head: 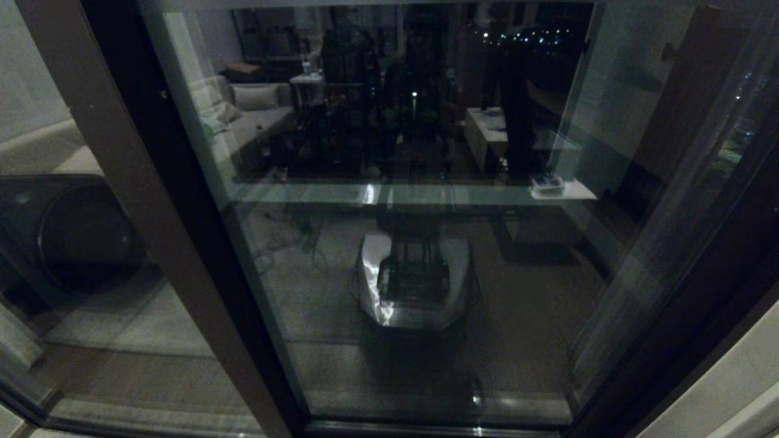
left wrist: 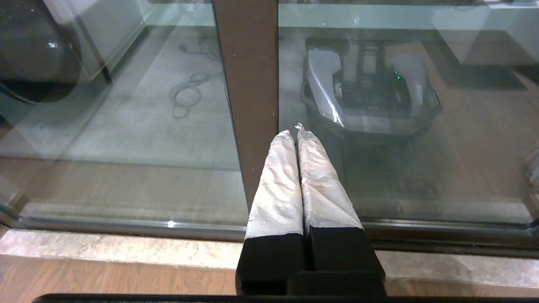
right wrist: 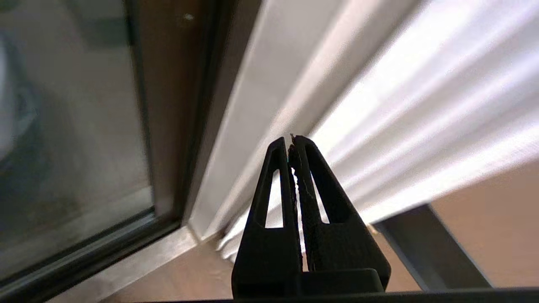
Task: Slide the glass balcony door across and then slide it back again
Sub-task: Open the slid door
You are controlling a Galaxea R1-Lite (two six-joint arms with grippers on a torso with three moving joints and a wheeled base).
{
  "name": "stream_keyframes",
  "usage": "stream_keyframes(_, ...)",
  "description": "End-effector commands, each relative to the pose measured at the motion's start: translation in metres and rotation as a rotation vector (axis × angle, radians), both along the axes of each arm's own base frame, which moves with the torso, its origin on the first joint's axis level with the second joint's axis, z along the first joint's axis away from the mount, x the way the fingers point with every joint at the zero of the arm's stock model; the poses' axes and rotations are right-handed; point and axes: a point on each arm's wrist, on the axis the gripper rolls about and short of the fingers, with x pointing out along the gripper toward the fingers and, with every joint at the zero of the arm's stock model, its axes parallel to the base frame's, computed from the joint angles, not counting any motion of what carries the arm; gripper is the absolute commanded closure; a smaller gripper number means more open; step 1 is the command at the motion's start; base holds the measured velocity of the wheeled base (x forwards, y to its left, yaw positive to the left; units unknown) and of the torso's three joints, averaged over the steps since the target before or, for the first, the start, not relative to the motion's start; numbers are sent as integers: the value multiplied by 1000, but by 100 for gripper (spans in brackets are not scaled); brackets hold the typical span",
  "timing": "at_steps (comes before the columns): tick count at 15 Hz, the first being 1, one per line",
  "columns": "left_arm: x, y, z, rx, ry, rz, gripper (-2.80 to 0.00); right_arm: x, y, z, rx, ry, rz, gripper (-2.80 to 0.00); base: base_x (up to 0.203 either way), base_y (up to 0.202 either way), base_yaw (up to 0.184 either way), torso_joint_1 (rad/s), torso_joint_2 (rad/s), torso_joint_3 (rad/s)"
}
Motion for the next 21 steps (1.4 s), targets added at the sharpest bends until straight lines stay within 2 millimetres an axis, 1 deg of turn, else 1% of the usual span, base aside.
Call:
stream_keyframes(1,0,0,0,0,2,0,0,18,-18,6,34,13,7,0,0,0,0,0,0,0)
stream_keyframes(2,0,0,0,0,0,0,0,22,-26,13,39,-7,25,0,0,0,0,0,0,0)
stream_keyframes(4,0,0,0,0,0,-1,0,34,-44,26,79,-38,114,0,0,0,0,0,0,0)
stream_keyframes(6,0,0,0,0,0,0,0,42,-62,34,148,-28,176,0,0,0,0,0,0,0)
stream_keyframes(9,0,0,0,0,1,-2,0,60,-78,33,269,-18,334,0,0,0,0,0,0,0)
stream_keyframes(11,0,0,0,0,0,0,0,70,-86,29,291,-9,358,0,0,0,0,0,0,0)
stream_keyframes(14,0,0,0,0,0,-2,0,85,-100,36,272,-21,366,0,0,0,0,0,0,0)
stream_keyframes(15,0,0,0,0,0,0,0,89,-104,37,267,-22,363,-280,0,0,0,0,0,0)
stream_keyframes(18,0,0,0,0,0,0,0,100,-113,34,230,11,385,-280,0,0,0,0,0,0)
stream_keyframes(19,0,0,0,0,0,0,0,104,-112,33,231,15,402,-280,0,0,0,0,0,0)
stream_keyframes(21,0,0,0,0,0,0,0,104,-109,33,226,17,415,-280,0,0,0,0,0,0)
